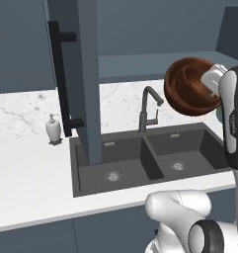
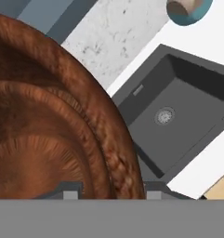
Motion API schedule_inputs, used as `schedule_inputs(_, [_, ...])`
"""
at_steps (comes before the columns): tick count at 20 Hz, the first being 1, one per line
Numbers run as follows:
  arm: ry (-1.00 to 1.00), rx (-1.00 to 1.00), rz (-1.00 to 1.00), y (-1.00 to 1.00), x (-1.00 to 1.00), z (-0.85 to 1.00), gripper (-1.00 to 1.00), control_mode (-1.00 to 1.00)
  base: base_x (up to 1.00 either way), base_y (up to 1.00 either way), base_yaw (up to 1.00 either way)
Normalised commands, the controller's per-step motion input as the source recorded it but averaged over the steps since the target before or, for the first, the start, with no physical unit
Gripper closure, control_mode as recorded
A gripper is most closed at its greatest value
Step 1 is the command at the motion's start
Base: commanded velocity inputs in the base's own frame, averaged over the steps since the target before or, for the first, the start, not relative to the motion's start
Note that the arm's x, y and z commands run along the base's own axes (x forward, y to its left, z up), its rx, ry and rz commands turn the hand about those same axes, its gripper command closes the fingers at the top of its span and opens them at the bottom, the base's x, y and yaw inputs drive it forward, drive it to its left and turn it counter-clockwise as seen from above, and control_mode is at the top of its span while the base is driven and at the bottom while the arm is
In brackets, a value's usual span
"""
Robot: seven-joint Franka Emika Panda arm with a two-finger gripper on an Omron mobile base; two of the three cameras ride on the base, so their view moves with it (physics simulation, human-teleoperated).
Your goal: Pick up the bowls on the counter and stack them on top of one another in the open cabinet. Place the smaller bowl on top of the larger bowl.
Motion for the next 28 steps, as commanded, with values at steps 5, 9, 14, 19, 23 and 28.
schedule_inputs(5, [-0.09,0.35,-0.23,-0.01,0.01,0.60,1.00,-1.00,0.00,0.00,0.00])
schedule_inputs(9, [-0.02,0.20,-0.13,0.06,0.52,0.11,1.00,-1.00,0.00,0.00,0.00])
schedule_inputs(14, [0.11,0.01,-0.03,0.03,0.77,0.00,1.00,-1.00,0.00,0.00,0.00])
schedule_inputs(19, [0.11,0.07,-0.07,0.00,0.75,0.18,1.00,-1.00,0.00,0.00,0.00])
schedule_inputs(23, [0.06,0.09,-0.05,0.00,0.79,0.00,1.00,-1.00,0.00,0.00,0.00])
schedule_inputs(28, [0.05,0.05,-0.06,0.00,0.83,0.00,1.00,-1.00,0.00,0.00,0.00])
